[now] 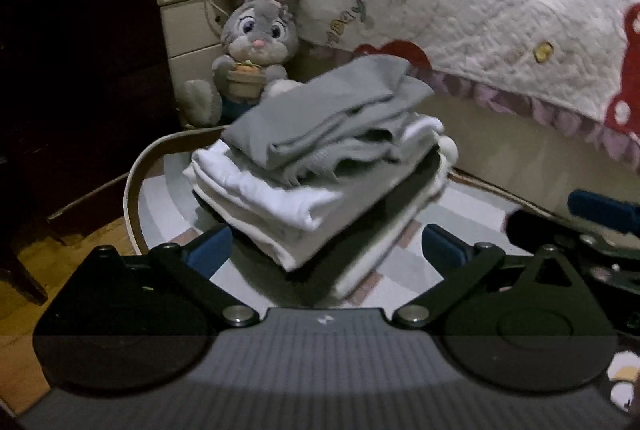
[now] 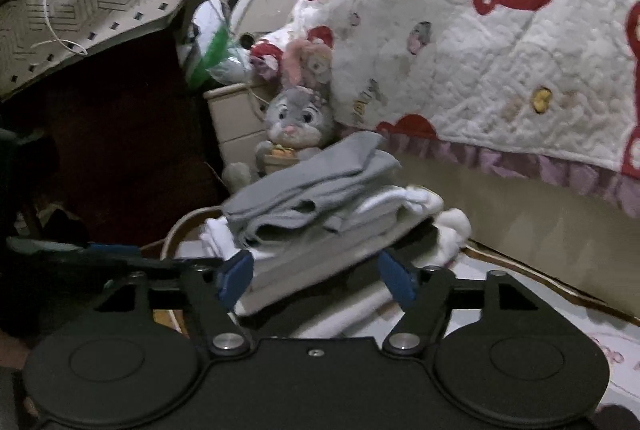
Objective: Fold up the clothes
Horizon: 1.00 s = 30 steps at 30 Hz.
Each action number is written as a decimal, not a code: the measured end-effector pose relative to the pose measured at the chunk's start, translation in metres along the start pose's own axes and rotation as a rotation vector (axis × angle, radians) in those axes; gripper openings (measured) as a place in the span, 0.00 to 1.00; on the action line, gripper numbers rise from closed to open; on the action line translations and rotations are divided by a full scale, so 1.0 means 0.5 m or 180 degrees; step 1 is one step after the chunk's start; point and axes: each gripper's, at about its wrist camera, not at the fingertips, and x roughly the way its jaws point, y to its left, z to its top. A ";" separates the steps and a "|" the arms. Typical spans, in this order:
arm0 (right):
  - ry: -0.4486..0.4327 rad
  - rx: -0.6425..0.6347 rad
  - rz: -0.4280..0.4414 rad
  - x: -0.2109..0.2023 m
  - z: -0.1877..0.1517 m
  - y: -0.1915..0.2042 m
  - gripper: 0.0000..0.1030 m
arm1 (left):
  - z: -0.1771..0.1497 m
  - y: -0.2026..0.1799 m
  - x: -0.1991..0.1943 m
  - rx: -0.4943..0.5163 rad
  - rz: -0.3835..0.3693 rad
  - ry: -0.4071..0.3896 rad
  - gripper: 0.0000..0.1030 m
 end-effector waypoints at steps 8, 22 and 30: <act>-0.0052 0.0026 -0.0358 -0.030 -0.051 -0.005 0.89 | -0.056 -0.011 0.008 -0.0097 0.0108 0.0224 1.00; -0.0128 0.0035 -0.0389 -0.065 -0.055 0.044 0.90 | -0.049 0.018 0.004 -0.0329 0.0044 0.0184 1.00; -0.0098 -0.0092 -0.0520 -0.077 -0.068 0.070 0.91 | -0.044 0.020 0.001 -0.0385 0.0165 0.0258 1.00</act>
